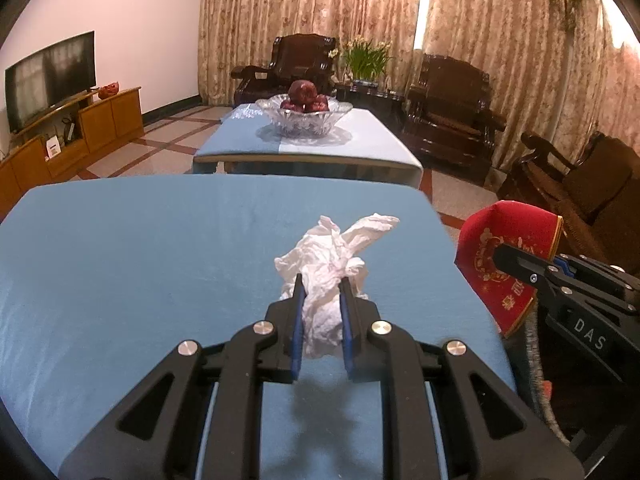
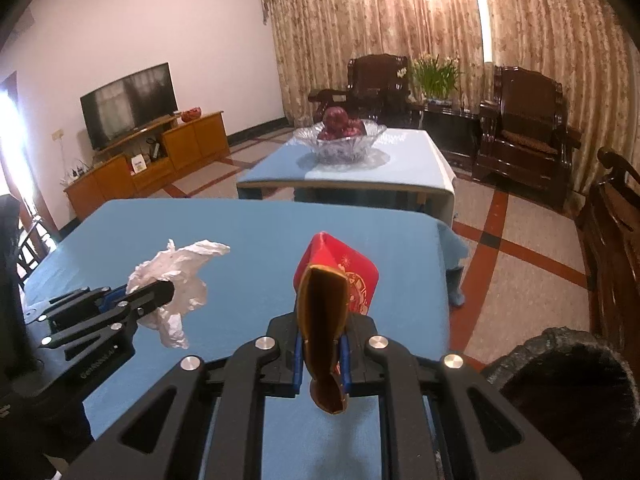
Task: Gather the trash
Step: 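Grasp the red paper packet with the right tool while the left tool grasps the tissue, then carry the red packet and tissue over the bin and open both tools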
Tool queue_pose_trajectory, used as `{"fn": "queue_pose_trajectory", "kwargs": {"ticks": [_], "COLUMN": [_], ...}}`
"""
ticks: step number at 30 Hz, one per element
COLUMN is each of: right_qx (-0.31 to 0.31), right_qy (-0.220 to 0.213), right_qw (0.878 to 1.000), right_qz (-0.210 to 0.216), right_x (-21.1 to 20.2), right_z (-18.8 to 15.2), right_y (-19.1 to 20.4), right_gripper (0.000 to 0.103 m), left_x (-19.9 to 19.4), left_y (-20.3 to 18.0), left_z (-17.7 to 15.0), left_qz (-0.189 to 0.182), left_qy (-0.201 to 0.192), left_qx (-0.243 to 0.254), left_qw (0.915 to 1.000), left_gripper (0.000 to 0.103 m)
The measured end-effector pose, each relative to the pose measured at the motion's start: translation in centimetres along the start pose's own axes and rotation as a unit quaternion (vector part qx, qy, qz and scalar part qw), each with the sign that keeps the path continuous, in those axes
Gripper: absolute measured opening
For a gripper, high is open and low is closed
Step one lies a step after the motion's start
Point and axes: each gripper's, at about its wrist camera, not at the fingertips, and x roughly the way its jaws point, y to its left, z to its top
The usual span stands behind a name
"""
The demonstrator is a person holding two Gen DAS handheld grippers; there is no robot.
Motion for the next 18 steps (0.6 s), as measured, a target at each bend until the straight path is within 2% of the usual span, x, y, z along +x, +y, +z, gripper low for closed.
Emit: {"fn": "queue_pose_trajectory", "kwargs": {"ticks": [6,18], "right_qx": [0.002,0.003], "right_qy": [-0.019,-0.053], "right_qw": [1.000,0.998], "right_qz": [-0.002,-0.028], "right_x": [-3.8,-11.5], "right_z": [0.1,-1.0], "right_y": [-0.3,-2.4], "right_gripper": [0.014,0.014], "left_x": [-2.9,-8.1], "left_y": [-1.6,-7.3], "left_z": [0.4,0.3], "left_qz": [-0.009,-0.058], "left_qy": [-0.014,-0.040], "left_qx": [0.009,0.037], "left_qw": [0.9998,0.9969], "left_gripper": [0.014,0.014]}}
